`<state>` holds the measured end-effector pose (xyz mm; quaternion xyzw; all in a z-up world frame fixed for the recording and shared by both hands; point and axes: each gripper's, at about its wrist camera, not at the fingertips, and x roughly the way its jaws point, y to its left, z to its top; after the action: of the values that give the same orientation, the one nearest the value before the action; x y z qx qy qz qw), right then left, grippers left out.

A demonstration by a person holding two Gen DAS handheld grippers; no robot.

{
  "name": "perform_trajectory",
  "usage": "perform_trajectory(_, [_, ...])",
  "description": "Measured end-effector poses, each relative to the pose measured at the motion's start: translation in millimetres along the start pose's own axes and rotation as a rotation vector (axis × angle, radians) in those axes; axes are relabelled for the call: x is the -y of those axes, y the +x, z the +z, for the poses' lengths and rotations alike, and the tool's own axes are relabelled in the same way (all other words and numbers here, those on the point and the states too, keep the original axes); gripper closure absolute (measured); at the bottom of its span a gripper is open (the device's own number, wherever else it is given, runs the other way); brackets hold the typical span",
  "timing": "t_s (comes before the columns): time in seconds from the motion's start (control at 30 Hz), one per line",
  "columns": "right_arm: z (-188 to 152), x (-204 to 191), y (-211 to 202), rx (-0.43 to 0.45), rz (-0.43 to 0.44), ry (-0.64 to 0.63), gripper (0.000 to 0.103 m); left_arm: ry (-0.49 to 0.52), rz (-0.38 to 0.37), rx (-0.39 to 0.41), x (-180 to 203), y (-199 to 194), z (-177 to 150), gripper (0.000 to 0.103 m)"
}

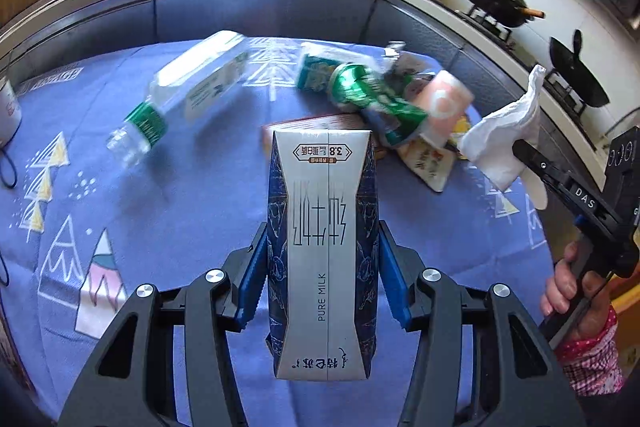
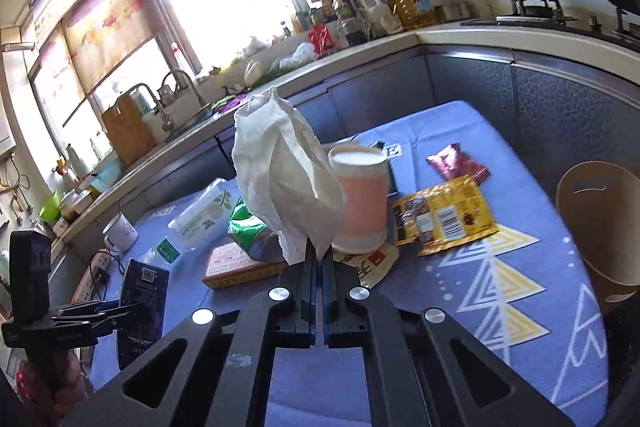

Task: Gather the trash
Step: 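Carry the milk carton to the beige bin and release it, then return the left gripper to the table toward the green can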

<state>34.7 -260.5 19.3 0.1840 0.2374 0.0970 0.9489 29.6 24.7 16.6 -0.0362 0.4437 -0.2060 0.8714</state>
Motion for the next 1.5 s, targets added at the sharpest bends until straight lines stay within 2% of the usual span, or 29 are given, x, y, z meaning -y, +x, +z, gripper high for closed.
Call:
perform_trajectory(0.1, [6,33,-20,0.029,-0.053,0.051,0.1,0.076,-0.097,-0.032,41,15,20,0.053])
perform_trajectory(0.17, [8,65,-32,0.041,-0.121,0.095,0.1,0.127,-0.16,-0.063,74,31,34,0.053])
perform_trajectory(0.27, [7,114,-50,0.053,-0.2,0.195,0.1,0.246,-0.193,-0.083,135,59,54,0.053])
perform_trajectory(0.4, [4,173,-73,0.082,-0.287,0.312,0.1,0.366,-0.281,-0.14,220,105,85,0.053])
perform_trajectory(0.6, [0,242,-79,0.099,-0.366,0.413,0.1,0.479,-0.34,-0.202,333,180,116,0.053])
perform_trajectory(0.73, [-3,269,-73,0.081,-0.372,0.462,0.098,0.51,-0.326,-0.236,378,219,119,0.05])
perform_trajectory(0.77, [-4,272,-72,0.081,-0.374,0.467,0.095,0.507,-0.316,-0.239,384,228,119,0.045])
perform_trajectory(0.8, [-5,274,-70,0.078,-0.371,0.472,0.089,0.5,-0.308,-0.236,387,234,119,0.029])
perform_trajectory(0.87, [-8,279,-71,0.09,-0.366,0.486,0.046,0.491,-0.291,-0.212,392,242,121,0.026])
perform_trajectory(0.9, [-8,278,-73,0.106,-0.387,0.484,0.044,0.489,-0.28,-0.212,392,244,122,0.026])
perform_trajectory(1.0, [-8,274,-80,0.131,-0.401,0.464,0.044,0.465,-0.283,-0.216,386,240,124,0.026])
perform_trajectory(1.1, [-8,271,-88,0.158,-0.393,0.478,0.044,0.463,-0.296,-0.183,374,219,120,0.026])
perform_trajectory(1.27, [-10,247,-105,0.188,-0.333,0.501,0.044,0.457,-0.284,-0.123,335,172,97,0.026])
perform_trajectory(1.5, [-11,185,-106,0.187,-0.234,0.45,0.044,0.452,-0.128,-0.011,265,113,57,0.026])
